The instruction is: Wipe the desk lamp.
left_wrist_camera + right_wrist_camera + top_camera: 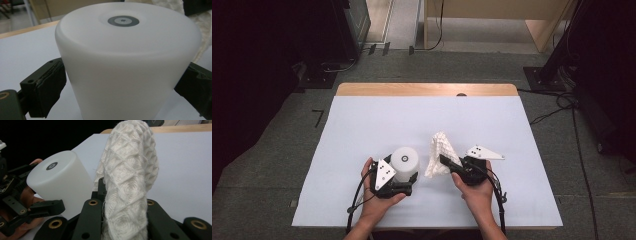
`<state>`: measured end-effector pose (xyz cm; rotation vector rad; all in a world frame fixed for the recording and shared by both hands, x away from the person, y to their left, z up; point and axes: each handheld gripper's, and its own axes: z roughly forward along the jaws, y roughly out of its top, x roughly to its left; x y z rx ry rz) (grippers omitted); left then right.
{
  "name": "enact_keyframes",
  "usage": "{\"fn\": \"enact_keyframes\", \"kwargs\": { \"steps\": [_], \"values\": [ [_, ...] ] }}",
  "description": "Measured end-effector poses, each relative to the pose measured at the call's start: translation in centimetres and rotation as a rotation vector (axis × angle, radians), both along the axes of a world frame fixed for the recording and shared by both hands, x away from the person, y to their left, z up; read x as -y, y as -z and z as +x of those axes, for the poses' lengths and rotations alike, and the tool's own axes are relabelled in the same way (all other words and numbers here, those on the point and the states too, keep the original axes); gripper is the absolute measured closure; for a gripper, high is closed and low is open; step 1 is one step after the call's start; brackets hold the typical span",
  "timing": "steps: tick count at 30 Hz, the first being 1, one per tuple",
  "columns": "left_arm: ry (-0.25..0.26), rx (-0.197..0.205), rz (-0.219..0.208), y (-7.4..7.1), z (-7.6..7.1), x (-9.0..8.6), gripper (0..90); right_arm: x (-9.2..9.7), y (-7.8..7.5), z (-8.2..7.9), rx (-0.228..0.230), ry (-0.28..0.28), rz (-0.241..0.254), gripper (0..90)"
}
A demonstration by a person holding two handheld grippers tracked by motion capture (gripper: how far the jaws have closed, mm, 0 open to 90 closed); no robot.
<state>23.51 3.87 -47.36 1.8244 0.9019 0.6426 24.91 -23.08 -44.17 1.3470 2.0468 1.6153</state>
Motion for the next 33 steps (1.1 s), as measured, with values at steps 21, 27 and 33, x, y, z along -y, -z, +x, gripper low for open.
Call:
{"fn": "enact_keyframes", "kwargs": {
  "steps": [21,27,33],
  "values": [
    [0.224,-0.087,-0.295,-2.3,2.4,-3.7,8.6,-3.2,1.0,-0.6,-0.020,-0.110,-0.023,79.1],
    [0.262,-0.091,-0.217,-2.1,2.1,-2.3,8.6,-4.1,0.3,-1.2,-0.002,-0.133,-0.010,79.1],
    [0.310,-0.123,-0.170,-1.5,2.0,-1.3,8.6,-3.3,-2.2,-1.9,0.056,-0.141,0.064,79.2]
  ]
}}
